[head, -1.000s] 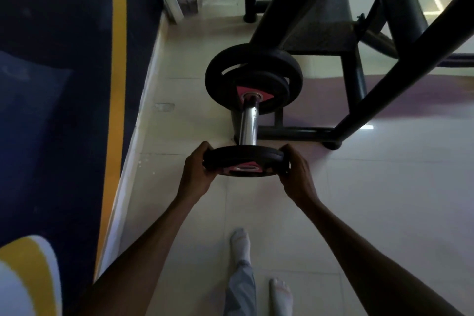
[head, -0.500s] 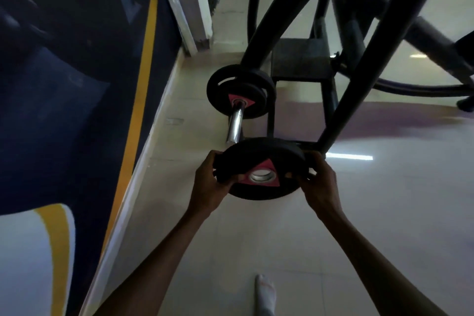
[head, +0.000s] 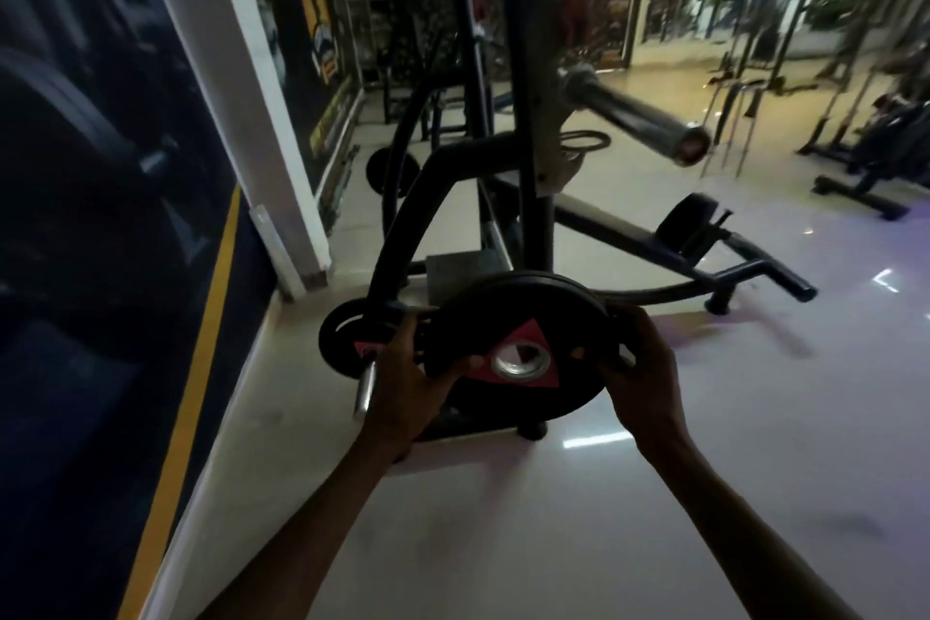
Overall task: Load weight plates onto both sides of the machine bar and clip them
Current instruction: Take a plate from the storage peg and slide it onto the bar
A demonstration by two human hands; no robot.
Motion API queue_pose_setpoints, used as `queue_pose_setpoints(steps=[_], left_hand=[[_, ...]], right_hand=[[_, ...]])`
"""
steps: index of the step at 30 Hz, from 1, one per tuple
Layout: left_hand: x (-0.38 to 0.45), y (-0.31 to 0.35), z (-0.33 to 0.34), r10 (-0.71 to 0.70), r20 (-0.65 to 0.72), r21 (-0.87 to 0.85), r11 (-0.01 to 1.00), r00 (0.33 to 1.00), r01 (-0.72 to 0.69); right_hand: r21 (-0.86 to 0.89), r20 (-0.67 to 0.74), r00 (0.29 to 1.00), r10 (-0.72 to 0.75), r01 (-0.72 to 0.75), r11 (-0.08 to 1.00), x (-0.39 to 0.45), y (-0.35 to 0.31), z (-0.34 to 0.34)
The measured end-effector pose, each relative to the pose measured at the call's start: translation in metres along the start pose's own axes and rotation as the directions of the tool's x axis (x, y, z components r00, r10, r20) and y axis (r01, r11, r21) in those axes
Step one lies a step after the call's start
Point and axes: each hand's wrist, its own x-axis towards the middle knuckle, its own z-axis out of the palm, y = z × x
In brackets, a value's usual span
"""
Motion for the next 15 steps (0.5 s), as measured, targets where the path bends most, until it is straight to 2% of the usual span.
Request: queue_pose_setpoints(steps=[9, 15], left_hand=[[0.04, 0.111, 0.053, 0.196, 0.009, -0.09, 0.977, 0.981, -0.194], [0.091, 0.164, 0.105, 0.272, -0.036, -0.101, 0.956, 0.962, -0.274]], right_hand=[[-0.02, -0.115, 0.971, -0.209, 0.208, 0.978, 0.052, -0.048, -0.092], [-0.047, -0.177, 0.947, -0.269, 0.265, 0.963, 0.121, -0.057, -0.136]])
